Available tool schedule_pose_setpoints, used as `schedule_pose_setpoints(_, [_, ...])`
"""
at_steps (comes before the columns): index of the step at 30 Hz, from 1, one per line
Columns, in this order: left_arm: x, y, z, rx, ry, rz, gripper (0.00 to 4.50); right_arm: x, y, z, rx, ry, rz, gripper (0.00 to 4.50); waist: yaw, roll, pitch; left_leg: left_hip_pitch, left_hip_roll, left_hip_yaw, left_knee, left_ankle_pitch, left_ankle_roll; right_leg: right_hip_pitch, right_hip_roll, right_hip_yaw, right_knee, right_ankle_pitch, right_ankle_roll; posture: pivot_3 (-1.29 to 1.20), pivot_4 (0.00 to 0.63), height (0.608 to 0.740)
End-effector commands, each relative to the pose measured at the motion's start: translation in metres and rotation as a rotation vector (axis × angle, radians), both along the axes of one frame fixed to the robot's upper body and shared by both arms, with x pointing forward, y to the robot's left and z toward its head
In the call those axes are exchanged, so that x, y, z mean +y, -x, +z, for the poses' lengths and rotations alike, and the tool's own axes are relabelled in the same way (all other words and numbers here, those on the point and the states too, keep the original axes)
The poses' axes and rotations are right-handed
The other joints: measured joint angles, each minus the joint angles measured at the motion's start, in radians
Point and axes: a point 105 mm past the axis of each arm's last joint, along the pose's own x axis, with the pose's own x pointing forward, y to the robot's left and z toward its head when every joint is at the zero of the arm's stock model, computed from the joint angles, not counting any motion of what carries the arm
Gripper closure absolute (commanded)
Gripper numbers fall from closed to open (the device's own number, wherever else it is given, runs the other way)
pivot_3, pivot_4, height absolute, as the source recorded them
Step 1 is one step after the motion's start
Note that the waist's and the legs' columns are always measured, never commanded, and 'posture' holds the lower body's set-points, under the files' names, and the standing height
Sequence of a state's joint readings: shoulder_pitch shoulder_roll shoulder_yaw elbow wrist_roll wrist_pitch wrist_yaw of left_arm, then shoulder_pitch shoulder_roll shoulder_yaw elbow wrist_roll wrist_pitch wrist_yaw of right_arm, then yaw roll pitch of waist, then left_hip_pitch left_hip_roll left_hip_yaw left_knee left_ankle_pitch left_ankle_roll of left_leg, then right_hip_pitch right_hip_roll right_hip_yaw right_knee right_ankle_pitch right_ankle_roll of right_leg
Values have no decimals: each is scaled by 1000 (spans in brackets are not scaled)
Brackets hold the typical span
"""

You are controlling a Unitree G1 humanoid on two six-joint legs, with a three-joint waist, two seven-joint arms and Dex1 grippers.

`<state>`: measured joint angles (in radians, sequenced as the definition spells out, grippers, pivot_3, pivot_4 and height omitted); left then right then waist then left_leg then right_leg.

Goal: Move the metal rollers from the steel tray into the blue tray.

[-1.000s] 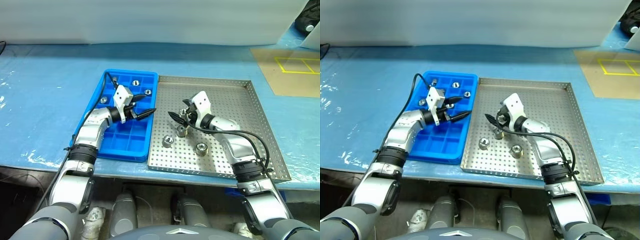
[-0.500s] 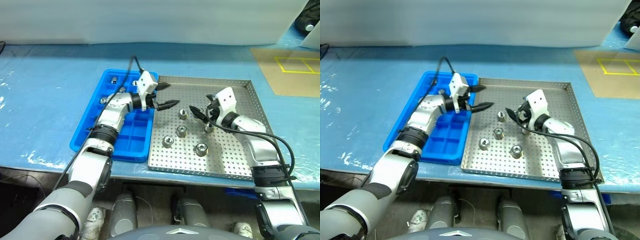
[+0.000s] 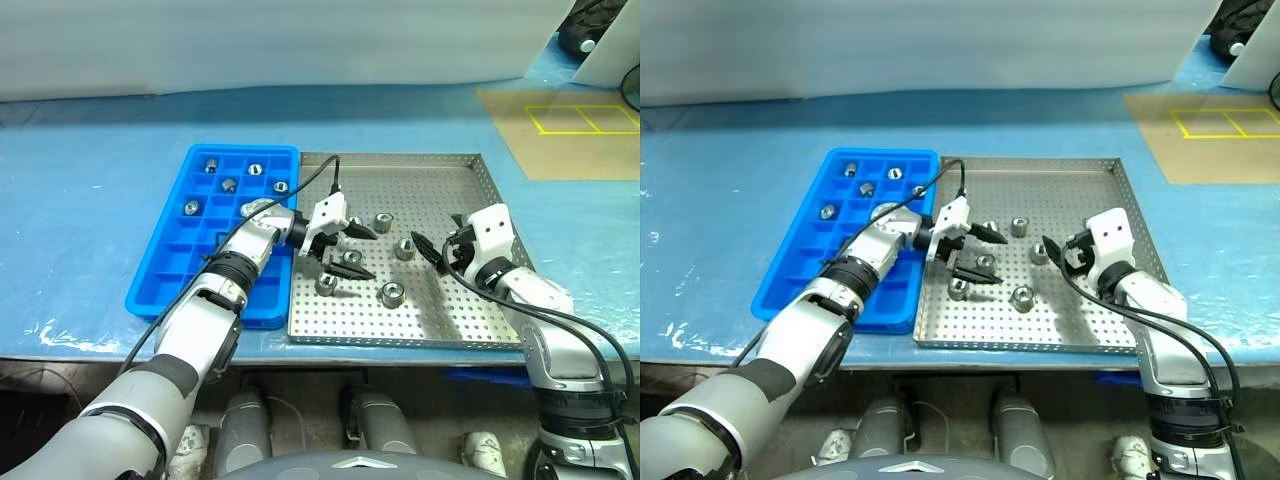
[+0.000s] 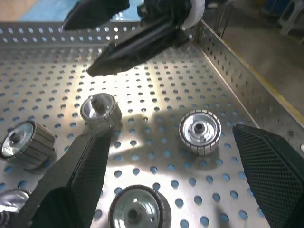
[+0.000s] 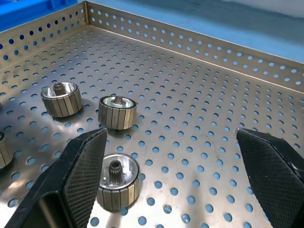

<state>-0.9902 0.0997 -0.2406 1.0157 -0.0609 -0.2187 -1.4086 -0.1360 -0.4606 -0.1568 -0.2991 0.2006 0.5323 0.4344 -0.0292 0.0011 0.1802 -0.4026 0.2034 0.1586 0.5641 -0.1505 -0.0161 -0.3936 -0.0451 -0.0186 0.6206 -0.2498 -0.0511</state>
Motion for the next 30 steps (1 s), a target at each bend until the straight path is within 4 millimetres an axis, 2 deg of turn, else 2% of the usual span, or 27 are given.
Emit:
schedule_pose_setpoints(1, [-5, -8, -3, -119, -78, 25, 225, -2, 4, 16, -61, -3, -17, 41, -1, 0, 0, 0, 0, 0, 0, 0, 0, 1, 0, 0, 0, 0, 0, -541, 150, 740])
schedule_pose_setpoints(11, [-18, -14, -16, -153, -138, 90, 225, -4, 9, 12, -46, 10, -35, 41, -12, 0, 0, 1, -1, 1, 1, -3, 5, 4, -2, 0, -5, 1, 1, -562, 150, 740])
schedule_pose_setpoints(15, [-11, -13, -33, -149, -240, 89, 225, -3, 11, 10, -41, 14, -38, 41, -14, 0, 0, 1, -1, 1, 1, -3, 5, 4, -2, 0, -5, 1, 1, -567, 150, 740])
schedule_pose_setpoints(22, [1, -14, -41, -121, -289, 91, 225, -3, 9, 10, -45, 16, -42, 41, -17, 1, 0, 7, -1, 2, 1, -3, 5, 8, -2, 1, -5, 1, 1, -557, 150, 740])
schedule_pose_setpoints(23, [1, -12, -40, -111, -275, 80, 607, -3, 8, 10, -45, 17, -41, 0, -17, 1, 0, 8, -1, 2, 1, -3, 4, 8, -2, 1, -5, 1, 1, -555, 150, 740])
schedule_pose_setpoints(25, [2, -11, -38, -118, -261, 65, 1089, -2, 8, 10, -46, 18, -39, 0, -19, 1, 0, 9, -1, 3, 0, -3, 4, 9, -2, 2, -5, 1, 1, -552, 150, 740])
schedule_pose_setpoints(28, [1, -18, -38, -139, -264, 122, 2078, -2, 6, 11, -49, 17, -38, 0, -24, 1, 0, 10, -1, 5, 0, -3, 4, 9, -2, 3, -5, 1, 1, -550, 150, 740])
schedule_pose_setpoints(30, [0, -17, -35, -140, -248, 114, 2078, -1, 5, 12, -50, 17, -36, 0, -29, 1, 0, 11, -1, 5, 0, -3, 4, 10, -2, 4, -5, 1, 2, -545, 150, 740])
